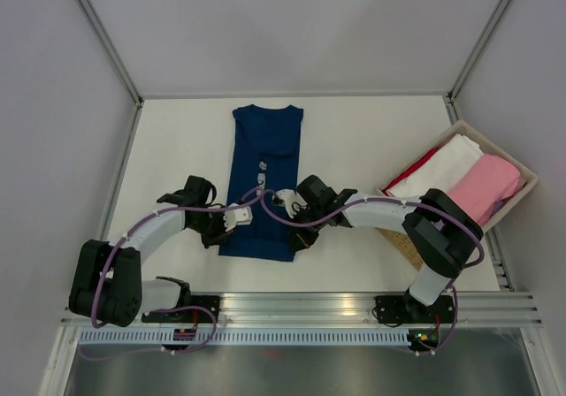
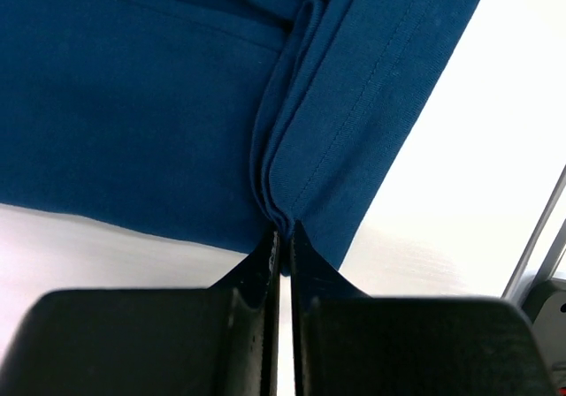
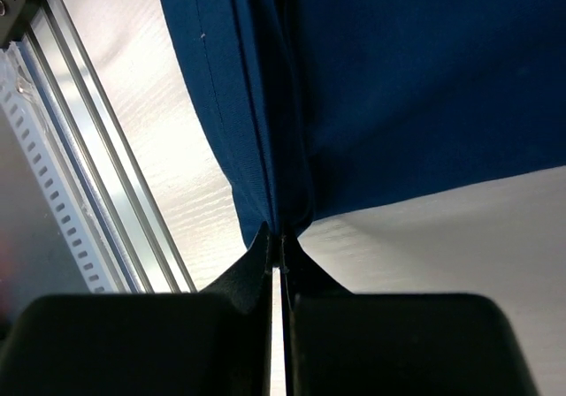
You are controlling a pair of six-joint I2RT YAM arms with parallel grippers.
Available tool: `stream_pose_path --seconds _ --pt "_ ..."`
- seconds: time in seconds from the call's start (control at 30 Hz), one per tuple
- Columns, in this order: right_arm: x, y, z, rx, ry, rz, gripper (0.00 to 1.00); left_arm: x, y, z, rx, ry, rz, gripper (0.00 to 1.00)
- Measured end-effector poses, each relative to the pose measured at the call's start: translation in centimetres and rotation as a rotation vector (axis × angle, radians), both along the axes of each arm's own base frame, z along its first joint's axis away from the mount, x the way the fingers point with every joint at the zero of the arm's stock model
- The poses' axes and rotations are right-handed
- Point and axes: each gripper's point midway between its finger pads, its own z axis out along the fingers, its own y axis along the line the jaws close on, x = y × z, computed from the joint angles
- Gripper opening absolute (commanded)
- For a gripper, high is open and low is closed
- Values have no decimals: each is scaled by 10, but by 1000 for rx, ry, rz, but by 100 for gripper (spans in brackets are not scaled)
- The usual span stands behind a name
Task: Roll the t-shirts
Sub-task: Roll the tshirt
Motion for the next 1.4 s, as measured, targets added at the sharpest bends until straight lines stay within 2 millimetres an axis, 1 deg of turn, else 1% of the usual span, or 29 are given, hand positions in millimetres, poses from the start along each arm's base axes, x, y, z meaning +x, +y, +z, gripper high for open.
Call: stream_pose_path --seconds 0.07,0.17,0.3,0.5,0.57,0.6,0.67,0.77,0.8,0.83,0.87,0.9,0.97,1.07,1.13,1.17,1.23,1.27,1.33,1.4 --pt "5 2 4 3 -10 1 1 0 2 -1 0 -1 8 2" --pt "12 4 5 3 -16 0 1 -2 3 -2 0 1 11 2" --pt "17 4 -1 -12 -9 1 2 -4 5 -6 9 4 13 2" --pt "19 1 -14 -40 20 -13 6 0 7 -9 20 -14 22 2" --pt "21 1 -16 -42 29 -20 12 1 6 -9 18 -24 24 2" --pt "22 1 -16 -43 31 -28 17 2 6 -9 17 -27 25 2" --pt "23 1 -15 -43 37 -41 21 2 6 -9 15 -33 25 2" --pt "26 1 -13 -43 33 -61 31 2 6 -9 13 -39 25 2" --pt "29 0 -11 -44 13 -74 54 3 6 -9 11 -41 24 2" --pt "33 -2 -10 -46 -14 -99 65 2 6 -9 11 -43 24 2" --pt "36 -6 -6 -38 -51 -118 95 3 6 -9 10 -45 24 2" --pt "38 -10 -1 -27 -84 -138 98 3 6 -9 10 -46 24 2" --pt "42 -18 14 12 -175 -160 98 3 6 -8 9 -47 24 2" --pt "46 -23 38 83 -306 -184 94 3 6 -8 10 -48 24 2" --pt "46 -21 52 120 -409 -168 85 3 6 -8 9 -48 25 2" --pt "42 -17 57 134 -459 -145 80 3 6 -8 9 -48 26 2" --pt "26 -8 58 151 -534 -71 67 3 6 -8 9 -45 30 2" --pt "18 -4 56 152 -553 -39 63 3 6 -8 8 -44 33 2" --pt "-5 4 47 148 -582 48 63 3 5 -8 8 -41 39 2" --pt "-19 5 38 135 -609 117 63 3 5 -8 7 -40 42 2"
